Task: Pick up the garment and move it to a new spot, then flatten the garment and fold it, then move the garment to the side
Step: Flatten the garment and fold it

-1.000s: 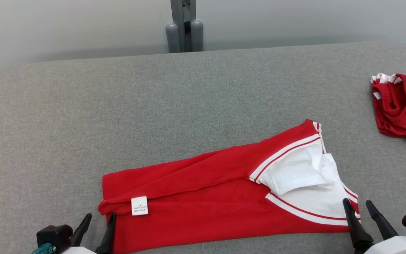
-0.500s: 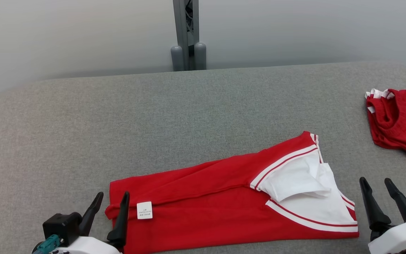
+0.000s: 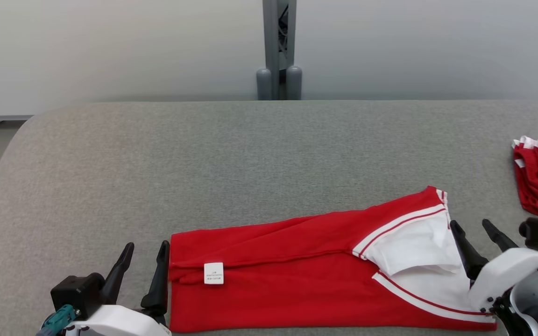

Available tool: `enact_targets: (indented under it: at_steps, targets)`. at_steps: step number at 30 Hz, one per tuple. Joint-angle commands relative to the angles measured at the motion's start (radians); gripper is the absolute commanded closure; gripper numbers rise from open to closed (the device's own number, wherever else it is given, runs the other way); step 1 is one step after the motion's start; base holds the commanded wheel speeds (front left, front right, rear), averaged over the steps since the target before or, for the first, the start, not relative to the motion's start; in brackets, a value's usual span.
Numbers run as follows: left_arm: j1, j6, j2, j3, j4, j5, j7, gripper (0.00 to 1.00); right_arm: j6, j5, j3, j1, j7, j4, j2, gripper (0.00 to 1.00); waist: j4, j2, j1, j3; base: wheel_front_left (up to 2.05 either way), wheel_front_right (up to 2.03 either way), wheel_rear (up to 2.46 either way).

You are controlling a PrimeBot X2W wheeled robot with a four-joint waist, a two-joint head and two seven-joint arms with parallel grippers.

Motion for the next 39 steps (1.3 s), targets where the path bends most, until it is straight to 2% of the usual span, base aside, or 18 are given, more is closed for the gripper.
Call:
enact_targets:
  at_steps: [1, 8, 15, 19, 25, 31, 32, 33, 35, 36, 37, 39]
  targets:
    - [-0.001, 0.005, 0.002, 0.005, -0.003, 0.002, -0.005, 0.00, 0.000, -0.004, 0.005, -0.018, 0.011, 0.018, -0.011, 0.00, 0.014, -0.0001, 0.0000, 0.003, 0.00, 0.00, 0.00]
    - [-0.011, 0.001, -0.001, 0.002, -0.006, 0.002, -0.006, 0.00, 0.000, -0.008, 0.060, -0.109, 0.078, 0.196, -0.040, 0.00, 0.063, -0.0001, 0.0000, 0.016, 0.00, 0.00, 0.00]
    - [-0.013, 0.002, -0.004, 0.003, -0.005, -0.001, -0.013, 0.00, 0.000, 0.003, 0.041, -0.178, 0.117, 0.353, -0.061, 0.00, 0.101, -0.0001, 0.0000, 0.033, 0.00, 0.00, 0.00]
    - [-0.016, 0.000, -0.005, 0.004, -0.002, -0.002, -0.015, 0.00, 0.000, 0.057, 0.034, -0.201, 0.165, 0.397, -0.061, 0.00, 0.111, -0.0001, 0.0000, 0.041, 0.00, 0.00, 0.00]
    - [-0.022, -0.004, -0.007, 0.003, 0.003, -0.003, -0.018, 0.00, 0.000, 0.079, 0.046, -0.230, 0.225, 0.459, -0.081, 0.00, 0.120, -0.0001, 0.0000, 0.050, 0.00, 0.00, 0.00]
    - [-0.028, -0.006, -0.008, 0.004, 0.010, -0.005, -0.022, 0.00, 0.000, 0.129, 0.119, -0.238, 0.273, 0.458, -0.074, 0.00, 0.124, -0.0001, 0.0000, 0.057, 0.00, 0.00, 0.00]
    - [-0.028, -0.006, -0.009, 0.004, 0.012, -0.006, -0.021, 0.00, 0.000, 0.132, 0.135, -0.239, 0.274, 0.454, -0.077, 0.20, 0.124, -0.0001, 0.0000, 0.058, 0.00, 0.00, 0.00]
    - [-0.028, -0.006, -0.009, 0.004, 0.013, -0.006, -0.021, 0.00, 0.001, 0.135, 0.152, -0.240, 0.274, 0.450, -0.081, 0.52, 0.124, -0.0001, 0.0000, 0.058, 0.00, 0.00, 0.00]
    - [-0.028, -0.006, -0.009, 0.003, 0.015, -0.007, -0.022, 0.00, 0.001, 0.129, 0.182, -0.241, 0.266, 0.446, -0.094, 0.74, 0.123, -0.0001, 0.0000, 0.057, 0.00, 0.00, 0.00]
    - [-0.029, -0.006, -0.009, 0.003, 0.016, -0.007, -0.022, 0.00, 0.000, 0.124, 0.190, -0.243, 0.255, 0.446, -0.101, 0.95, 0.122, -0.0001, 0.0000, 0.057, 0.00, 0.00, 0.00]
    - [-0.029, -0.006, -0.009, 0.003, 0.017, -0.007, -0.022, 0.00, 0.000, 0.125, 0.196, -0.246, 0.248, 0.449, -0.105, 1.00, 0.122, -0.0001, 0.0000, 0.056, 0.00, 0.00, 0.00]
    - [-0.028, -0.006, -0.008, 0.004, 0.017, -0.007, -0.024, 0.00, 0.000, 0.133, 0.195, -0.258, 0.227, 0.454, -0.111, 1.00, 0.119, -0.0001, 0.0000, 0.054, 0.00, 0.00, 0.00]
